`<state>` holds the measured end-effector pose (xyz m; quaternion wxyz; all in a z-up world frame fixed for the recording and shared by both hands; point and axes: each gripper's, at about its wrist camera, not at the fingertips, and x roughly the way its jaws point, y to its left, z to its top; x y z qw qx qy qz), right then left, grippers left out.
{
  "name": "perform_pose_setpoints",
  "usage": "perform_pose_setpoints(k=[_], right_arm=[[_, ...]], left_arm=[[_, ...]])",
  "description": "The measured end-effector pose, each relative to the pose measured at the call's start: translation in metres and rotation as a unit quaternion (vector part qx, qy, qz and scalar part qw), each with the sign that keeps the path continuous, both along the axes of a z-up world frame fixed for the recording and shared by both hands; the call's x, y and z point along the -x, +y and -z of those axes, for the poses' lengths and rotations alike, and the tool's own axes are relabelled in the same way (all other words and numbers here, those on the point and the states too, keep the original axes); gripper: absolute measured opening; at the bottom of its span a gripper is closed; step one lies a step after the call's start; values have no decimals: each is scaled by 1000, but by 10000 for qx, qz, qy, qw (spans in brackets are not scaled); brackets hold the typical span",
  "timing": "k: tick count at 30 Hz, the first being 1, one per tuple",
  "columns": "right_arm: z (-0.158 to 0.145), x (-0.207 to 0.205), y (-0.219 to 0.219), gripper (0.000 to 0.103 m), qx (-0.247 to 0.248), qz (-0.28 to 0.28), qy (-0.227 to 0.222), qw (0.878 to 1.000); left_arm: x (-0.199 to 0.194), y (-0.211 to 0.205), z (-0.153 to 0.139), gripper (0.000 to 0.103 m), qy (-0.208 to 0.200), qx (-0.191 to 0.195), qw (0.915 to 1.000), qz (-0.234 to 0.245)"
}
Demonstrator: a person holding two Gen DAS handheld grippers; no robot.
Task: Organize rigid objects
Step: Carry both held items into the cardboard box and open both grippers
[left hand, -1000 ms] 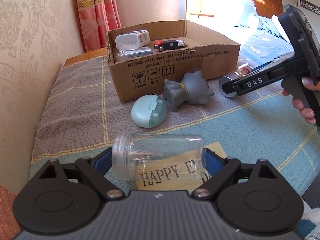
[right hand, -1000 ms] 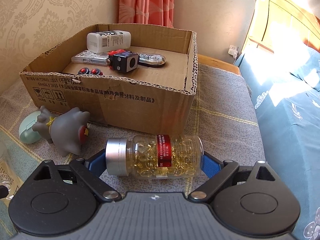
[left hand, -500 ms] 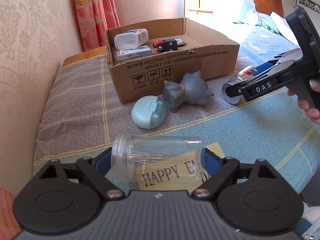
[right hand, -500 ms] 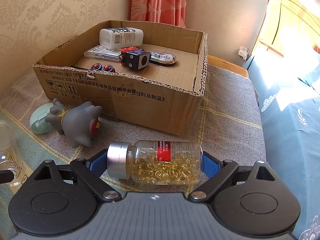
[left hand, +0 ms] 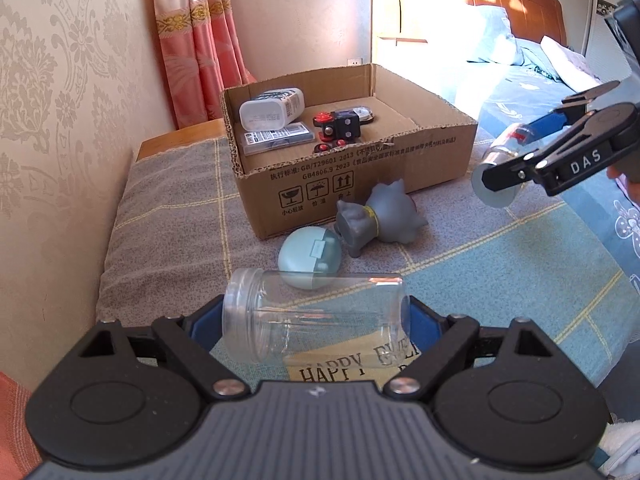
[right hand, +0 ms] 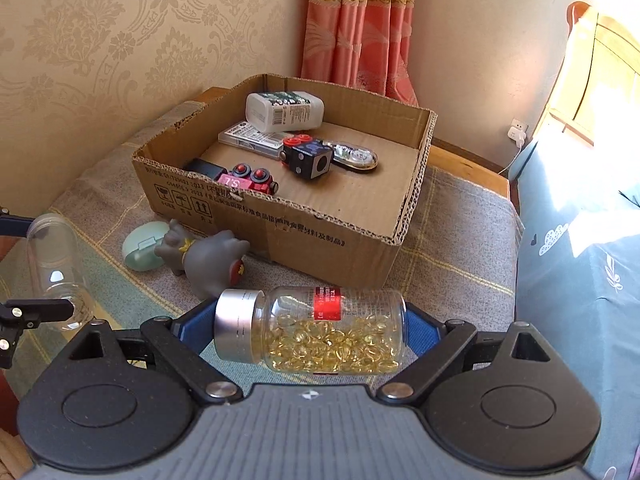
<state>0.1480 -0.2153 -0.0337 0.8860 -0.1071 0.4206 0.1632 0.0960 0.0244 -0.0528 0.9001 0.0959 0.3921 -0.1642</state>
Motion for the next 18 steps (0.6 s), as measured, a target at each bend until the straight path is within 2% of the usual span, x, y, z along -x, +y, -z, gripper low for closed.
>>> perform_pose_setpoints(k=[4,8,14,18], right_arm=[[-31,-13,3,96,-112,-96,-334,9993],[-47,-37,12,96,-84,-142,-561,9983],[-41,-78,21,97,-30,44,-490,9988],[-36,-79,15,103,-327,135,-496,9981]], left_arm=[[-2,1,-6,90,-74,22,10000,-41],[-3,0,-11,90,-149,25,9999,-49],[-7,-1,-15,90,-178,20,9998,-45],[-12,-1,-17,90,-184,-17,9998,-78]])
